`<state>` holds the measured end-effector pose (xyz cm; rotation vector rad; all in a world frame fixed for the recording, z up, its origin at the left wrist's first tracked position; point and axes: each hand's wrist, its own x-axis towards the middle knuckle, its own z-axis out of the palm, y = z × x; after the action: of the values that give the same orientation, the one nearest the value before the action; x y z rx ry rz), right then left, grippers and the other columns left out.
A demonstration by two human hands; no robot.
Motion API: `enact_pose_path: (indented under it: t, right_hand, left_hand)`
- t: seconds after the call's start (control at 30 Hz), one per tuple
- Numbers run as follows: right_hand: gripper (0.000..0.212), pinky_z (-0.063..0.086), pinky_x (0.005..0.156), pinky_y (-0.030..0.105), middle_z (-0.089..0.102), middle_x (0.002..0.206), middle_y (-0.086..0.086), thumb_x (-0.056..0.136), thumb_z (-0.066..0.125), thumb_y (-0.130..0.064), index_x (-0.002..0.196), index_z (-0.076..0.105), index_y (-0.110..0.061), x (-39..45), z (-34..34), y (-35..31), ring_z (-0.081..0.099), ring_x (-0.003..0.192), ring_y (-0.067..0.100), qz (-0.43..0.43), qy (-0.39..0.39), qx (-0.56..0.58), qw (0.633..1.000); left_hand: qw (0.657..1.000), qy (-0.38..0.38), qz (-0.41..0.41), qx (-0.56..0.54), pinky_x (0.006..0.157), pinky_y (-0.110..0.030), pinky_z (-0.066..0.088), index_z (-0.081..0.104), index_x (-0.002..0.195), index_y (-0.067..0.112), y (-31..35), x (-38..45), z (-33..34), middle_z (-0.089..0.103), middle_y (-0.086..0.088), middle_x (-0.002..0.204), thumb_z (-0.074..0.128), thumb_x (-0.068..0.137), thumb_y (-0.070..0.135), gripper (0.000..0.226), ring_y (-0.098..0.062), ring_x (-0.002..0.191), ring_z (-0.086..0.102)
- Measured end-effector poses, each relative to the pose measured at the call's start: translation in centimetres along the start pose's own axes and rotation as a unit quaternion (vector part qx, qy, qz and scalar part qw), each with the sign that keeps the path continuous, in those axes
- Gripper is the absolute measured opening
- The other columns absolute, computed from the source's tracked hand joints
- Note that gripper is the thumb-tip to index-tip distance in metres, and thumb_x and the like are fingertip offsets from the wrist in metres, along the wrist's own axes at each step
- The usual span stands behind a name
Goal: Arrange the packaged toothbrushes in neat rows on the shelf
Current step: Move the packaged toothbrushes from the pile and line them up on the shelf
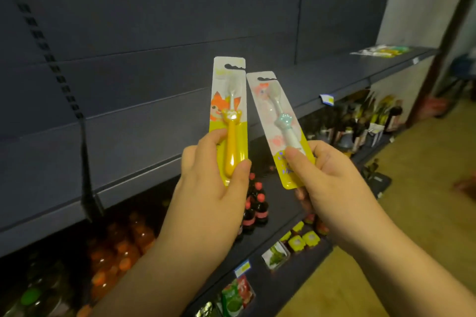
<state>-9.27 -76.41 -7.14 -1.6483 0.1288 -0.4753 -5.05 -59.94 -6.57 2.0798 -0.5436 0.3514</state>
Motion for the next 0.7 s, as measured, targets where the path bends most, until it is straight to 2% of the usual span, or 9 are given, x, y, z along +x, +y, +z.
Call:
enact_pose_path:
  t: [0.07, 0.13, 0.23, 0.3, 0.43, 0.6, 0.63, 0.7]
  right_hand:
    - [0.021, 0.030, 0.035, 0.018, 0.047, 0.051, -0.002, 0.098, 0.055, -0.033, 0.088, 0.055, -0.014, 0.3, -3.0, 0.4, 0.040, 0.038, 0.007, 0.005, 0.027, 0.004, 1.000]
    - [0.021, 0.031, 0.036, 0.019, 0.047, 0.050, -0.003, 0.098, 0.055, -0.032, 0.088, 0.054, -0.013, 0.8, -5.9, 1.3, 0.039, 0.039, 0.007, 0.009, 0.059, 0.012, 0.998]
    - [0.016, 0.032, 0.041, 0.024, 0.048, 0.053, -0.004, 0.097, 0.058, -0.032, 0.089, 0.056, -0.018, 1.7, -9.9, 3.2, 0.040, 0.043, 0.010, 0.018, 0.107, 0.024, 0.994]
    - [0.013, 0.032, 0.043, 0.027, 0.049, 0.054, -0.004, 0.095, 0.062, -0.032, 0.088, 0.058, -0.021, 2.4, -12.5, 4.6, 0.040, 0.046, 0.013, 0.021, 0.143, 0.003, 0.990]
    - [0.014, 0.034, 0.045, 0.032, 0.054, 0.056, -0.003, 0.091, 0.067, -0.037, 0.082, 0.060, -0.029, 6.1, -17.9, 6.5, 0.043, 0.046, 0.017, 0.017, 0.183, -0.056, 0.981]
    - [0.018, 0.033, 0.041, 0.025, 0.050, 0.054, -0.001, 0.094, 0.064, -0.030, 0.088, 0.056, -0.016, 13.4, -24.0, 8.1, 0.042, 0.042, 0.014, 0.010, 0.213, -0.052, 0.976]
    - [0.018, 0.033, 0.040, 0.025, 0.049, 0.055, 0.000, 0.095, 0.064, -0.030, 0.090, 0.056, -0.015, 14.7, -25.1, 8.4, 0.042, 0.042, 0.014, 0.008, 0.215, -0.050, 0.975]
    - [0.016, 0.033, 0.039, 0.024, 0.048, 0.057, 0.003, 0.095, 0.063, -0.028, 0.092, 0.056, -0.014, 16.8, -27.2, 9.1, 0.040, 0.043, 0.015, 0.008, 0.224, -0.044, 0.974]
  left_hand:
    - [1.000, -0.025, 0.014, -0.005, 0.069, -0.011, 0.041, 0.026, 0.134, 0.052, 1.4, 0.8, 2.7, 0.035, 0.020, 0.120, 0.048, 0.092, 0.049, 0.047, 0.011, 0.094, 0.050]
    - [0.999, -0.047, 0.020, -0.017, 0.066, -0.008, 0.041, 0.027, 0.135, 0.050, 2.5, 1.9, 5.4, 0.036, 0.019, 0.120, 0.051, 0.091, 0.048, 0.051, 0.015, 0.092, 0.049]
    - [0.996, -0.081, 0.029, -0.029, 0.082, -0.023, 0.038, 0.028, 0.135, 0.052, 4.1, 3.6, 9.8, 0.037, 0.019, 0.124, 0.053, 0.089, 0.049, 0.053, 0.001, 0.099, 0.048]
    - [0.993, -0.099, 0.048, -0.036, 0.084, -0.027, 0.037, 0.027, 0.134, 0.053, 5.0, 4.7, 13.0, 0.035, 0.020, 0.125, 0.051, 0.090, 0.049, 0.051, -0.004, 0.104, 0.048]
    - [0.989, -0.119, 0.072, -0.057, 0.075, -0.023, 0.037, 0.022, 0.133, 0.055, 6.8, 7.9, 19.4, 0.030, 0.023, 0.121, 0.047, 0.091, 0.050, 0.050, 0.000, 0.093, 0.046]
    - [0.985, -0.142, 0.065, -0.078, 0.068, -0.017, 0.036, 0.022, 0.136, 0.052, 8.1, 14.3, 27.4, 0.030, 0.021, 0.119, 0.047, 0.091, 0.050, 0.052, 0.001, 0.088, 0.046]
    - [0.983, -0.149, 0.065, -0.082, 0.069, -0.015, 0.037, 0.023, 0.136, 0.052, 8.3, 15.6, 28.8, 0.031, 0.020, 0.120, 0.048, 0.091, 0.049, 0.052, 0.001, 0.089, 0.047]
    - [0.980, -0.165, 0.067, -0.089, 0.077, -0.022, 0.041, 0.024, 0.136, 0.052, 9.0, 17.9, 31.6, 0.032, 0.019, 0.123, 0.048, 0.090, 0.048, 0.052, -0.001, 0.093, 0.047]
